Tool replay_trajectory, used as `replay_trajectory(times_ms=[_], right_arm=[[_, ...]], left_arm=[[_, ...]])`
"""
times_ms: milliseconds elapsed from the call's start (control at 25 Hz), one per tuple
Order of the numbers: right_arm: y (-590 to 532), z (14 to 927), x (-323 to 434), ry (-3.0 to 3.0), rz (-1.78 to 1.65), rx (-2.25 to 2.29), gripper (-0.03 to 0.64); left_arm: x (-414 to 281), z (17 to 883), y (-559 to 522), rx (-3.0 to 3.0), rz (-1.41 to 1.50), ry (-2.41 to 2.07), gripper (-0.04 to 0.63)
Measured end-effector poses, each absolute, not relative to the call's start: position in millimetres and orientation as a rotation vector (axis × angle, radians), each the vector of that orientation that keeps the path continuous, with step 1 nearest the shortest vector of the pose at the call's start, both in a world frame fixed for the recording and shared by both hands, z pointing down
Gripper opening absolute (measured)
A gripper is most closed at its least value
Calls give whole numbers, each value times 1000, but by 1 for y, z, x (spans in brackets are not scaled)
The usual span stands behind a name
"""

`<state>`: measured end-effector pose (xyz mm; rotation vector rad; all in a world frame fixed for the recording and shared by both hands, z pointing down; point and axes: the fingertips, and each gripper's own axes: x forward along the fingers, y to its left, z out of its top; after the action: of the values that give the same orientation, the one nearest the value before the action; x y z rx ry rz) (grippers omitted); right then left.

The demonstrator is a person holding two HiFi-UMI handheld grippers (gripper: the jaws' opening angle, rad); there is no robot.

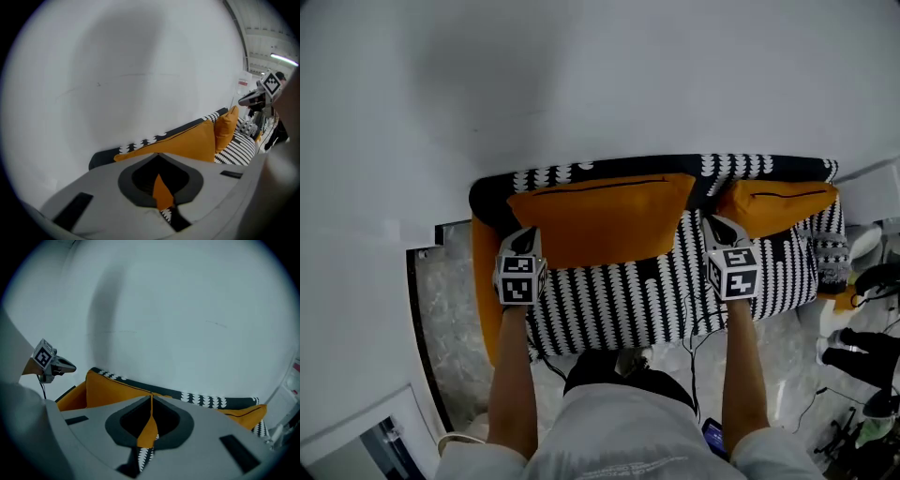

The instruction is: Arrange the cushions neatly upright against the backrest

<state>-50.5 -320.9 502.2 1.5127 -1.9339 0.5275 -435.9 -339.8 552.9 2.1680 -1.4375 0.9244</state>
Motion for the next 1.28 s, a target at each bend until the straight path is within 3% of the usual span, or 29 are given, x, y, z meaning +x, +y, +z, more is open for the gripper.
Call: replay_trajectory(times_ms=[520, 1280], right_arm=[[-216, 382, -26, -2098, 377, 1643, 3], [-57, 264, -15, -2270, 102, 1697, 3]], left_arm=[[-338, 413, -239, 2447, 747, -1476, 17], [-268, 279, -70, 2709, 580, -1567, 15]])
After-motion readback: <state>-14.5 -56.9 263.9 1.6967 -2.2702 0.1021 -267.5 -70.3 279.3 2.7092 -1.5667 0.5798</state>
